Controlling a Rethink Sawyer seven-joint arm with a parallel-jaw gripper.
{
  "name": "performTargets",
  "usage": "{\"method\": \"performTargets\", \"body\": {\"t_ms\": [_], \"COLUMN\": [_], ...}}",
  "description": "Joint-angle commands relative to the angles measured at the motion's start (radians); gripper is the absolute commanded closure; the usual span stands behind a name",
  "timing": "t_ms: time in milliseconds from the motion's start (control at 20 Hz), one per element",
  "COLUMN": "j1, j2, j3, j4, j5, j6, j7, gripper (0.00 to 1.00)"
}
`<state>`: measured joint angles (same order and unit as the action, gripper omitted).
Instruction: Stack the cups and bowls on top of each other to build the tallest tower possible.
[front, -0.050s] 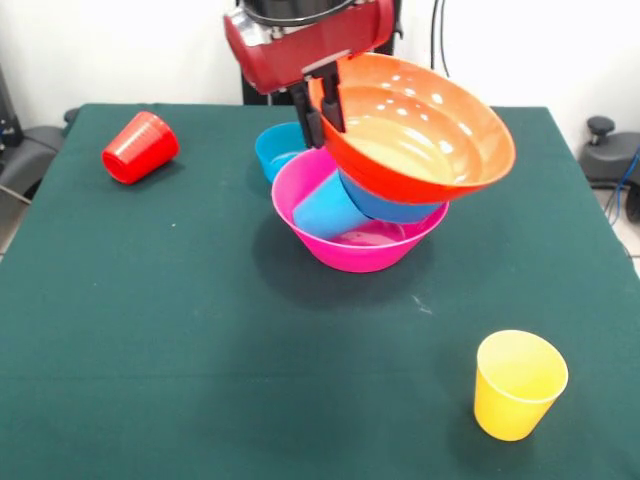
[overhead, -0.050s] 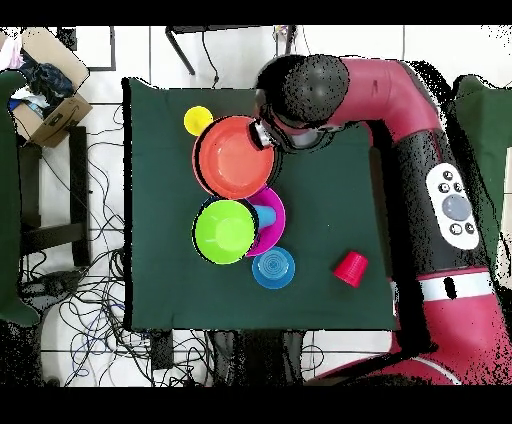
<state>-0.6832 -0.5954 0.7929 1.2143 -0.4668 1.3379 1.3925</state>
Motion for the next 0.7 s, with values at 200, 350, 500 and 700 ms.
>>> {"method": "performTargets", "body": {"t_ms": [200, 350, 500, 700], "j1": [0.027, 0.015, -0.013, -0.068], "j2": [-0.023, -0.033, -0.048, -0.066], "j3": [0.015, 0.024, 0.038, 0.064], "j4": [0.071, 0.096, 0.159, 0.271], "j5": [0.023, 0.031, 0.034, 0.034], "j6": [0.054, 0.057, 0.009, -0.077], "j7": [-0.153, -0.177, -0.186, -0.195], "gripper": [1.0, 1.0, 1.0, 1.0]}}
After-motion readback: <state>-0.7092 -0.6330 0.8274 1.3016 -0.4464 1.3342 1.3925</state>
